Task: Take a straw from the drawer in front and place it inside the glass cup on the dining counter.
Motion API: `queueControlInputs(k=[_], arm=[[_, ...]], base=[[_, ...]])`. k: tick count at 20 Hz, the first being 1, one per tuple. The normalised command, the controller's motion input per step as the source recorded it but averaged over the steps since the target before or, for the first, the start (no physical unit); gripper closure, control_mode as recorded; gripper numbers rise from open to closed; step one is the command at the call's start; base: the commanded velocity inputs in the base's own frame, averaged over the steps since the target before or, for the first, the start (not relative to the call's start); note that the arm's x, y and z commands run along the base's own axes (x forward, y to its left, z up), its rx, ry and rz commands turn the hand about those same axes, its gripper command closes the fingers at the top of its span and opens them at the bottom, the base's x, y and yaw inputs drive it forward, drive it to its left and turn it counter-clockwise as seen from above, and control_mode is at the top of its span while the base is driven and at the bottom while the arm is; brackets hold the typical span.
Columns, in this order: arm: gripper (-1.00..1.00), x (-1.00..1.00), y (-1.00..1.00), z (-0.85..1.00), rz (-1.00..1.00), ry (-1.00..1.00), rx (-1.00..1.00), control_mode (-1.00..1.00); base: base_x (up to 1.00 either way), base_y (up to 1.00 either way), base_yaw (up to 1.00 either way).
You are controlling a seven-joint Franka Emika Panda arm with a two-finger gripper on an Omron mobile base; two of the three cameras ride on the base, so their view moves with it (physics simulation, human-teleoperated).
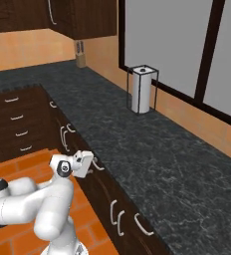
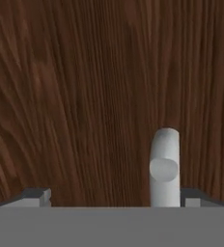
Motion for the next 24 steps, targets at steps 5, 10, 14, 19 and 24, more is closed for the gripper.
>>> queueControlInputs(k=[5, 10, 14, 19, 24], arm=[[-1.00, 0.43, 0.00, -0.03, 0.06, 0.00, 0.00, -1.00], [-1.00, 0.37, -0.02, 0.07, 0.07, -0.02, 0.04, -1.00], [-1.00, 0.27, -0.04, 0.23, 0.06, 0.00, 0.06, -1.00], [-1.00, 0.45, -0.10, 0.15, 0.06, 0.00, 0.07, -1.00], [1.00, 0.81, -0.38, -0.45, 0.11, 0.01, 0.01, -1.00]], base=[[0.00, 0.00, 0.00], [0.00, 0.00, 0.00], [0.00, 0.00, 0.00], [0.00, 0.00, 0.00], [0.00, 0.00, 0.00]])
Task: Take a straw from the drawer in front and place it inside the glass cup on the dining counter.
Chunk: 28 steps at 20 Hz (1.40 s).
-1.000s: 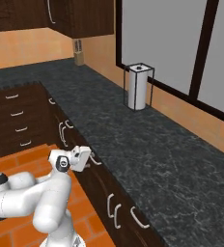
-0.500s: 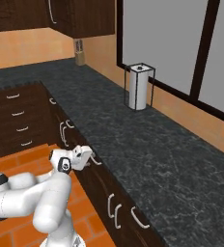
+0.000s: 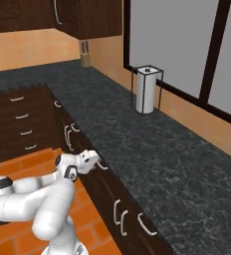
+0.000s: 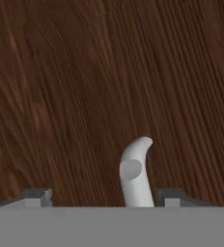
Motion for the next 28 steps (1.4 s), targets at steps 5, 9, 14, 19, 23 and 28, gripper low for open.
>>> queueControlInputs(k=[5, 9, 14, 19, 23, 28], arm=[[1.00, 0.96, -0.39, -0.65, 0.12, 0.08, 0.00, -1.00], [1.00, 0.61, -0.10, -0.65, 0.18, 0.38, 0.07, -1.00], [1.00, -0.45, 0.37, -0.33, 0.39, 0.51, 0.24, -1.00], [1.00, -0.72, 0.81, 0.00, 0.36, 0.66, 0.15, -1.00], [1.00, -0.82, 0.99, -0.04, 0.33, 0.68, 0.03, -1.00], [1.00, -0.73, 0.99, -0.19, 0.42, 0.63, -0.02, -1.00]], base=[[0.00, 0.00, 0.00], [0.00, 0.00, 0.00], [0.00, 0.00, 0.00], [0.00, 0.00, 0.00], [0.00, 0.00, 0.00], [0.00, 0.00, 0.00]])
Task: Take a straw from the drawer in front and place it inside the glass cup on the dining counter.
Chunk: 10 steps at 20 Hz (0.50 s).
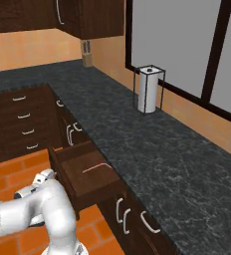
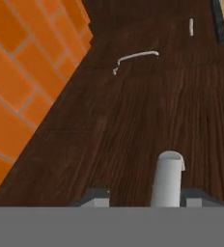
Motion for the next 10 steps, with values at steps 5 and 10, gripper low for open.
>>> queueControlInputs(k=[5, 10], arm=[[1.00, -0.55, 0.98, -0.12, 0.46, 0.70, -0.02, -1.00], [1.00, -0.43, 0.92, -0.12, 0.50, 0.73, -0.01, -1.00]], base=[[0.00, 0.00, 0.00], [0.00, 0.00, 0.00]])
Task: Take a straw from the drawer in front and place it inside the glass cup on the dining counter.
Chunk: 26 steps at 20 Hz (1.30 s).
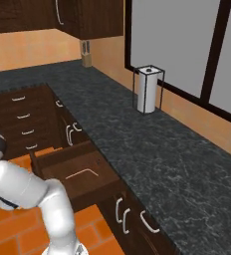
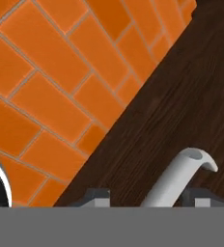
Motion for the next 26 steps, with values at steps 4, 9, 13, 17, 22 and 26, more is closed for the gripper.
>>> queueControlInputs(k=[4, 9, 13, 17, 22, 26], arm=[[1.00, -0.55, 0.96, -0.14, 0.47, 0.70, -0.01, -1.00], [-1.00, -0.56, 0.52, 0.40, 0.30, 0.16, 0.04, -1.00], [-1.00, -0.08, -0.31, 1.00, 0.07, 0.00, 0.34, -1.00], [-1.00, 0.03, -0.54, 1.00, 0.00, 0.00, 0.34, -1.00], [-1.00, 0.18, -1.00, 0.88, 0.00, 0.32, 0.46, -1.00], [-1.00, 0.62, -0.99, 0.59, 0.00, 0.29, 0.41, -1.00]], base=[[0.00, 0.00, 0.00], [0.00, 0.00, 0.00], [0.00, 0.00, 0.00], [0.00, 0.00, 0.00], [0.00, 0.00, 0.00], [0.00, 0.00, 0.00]])
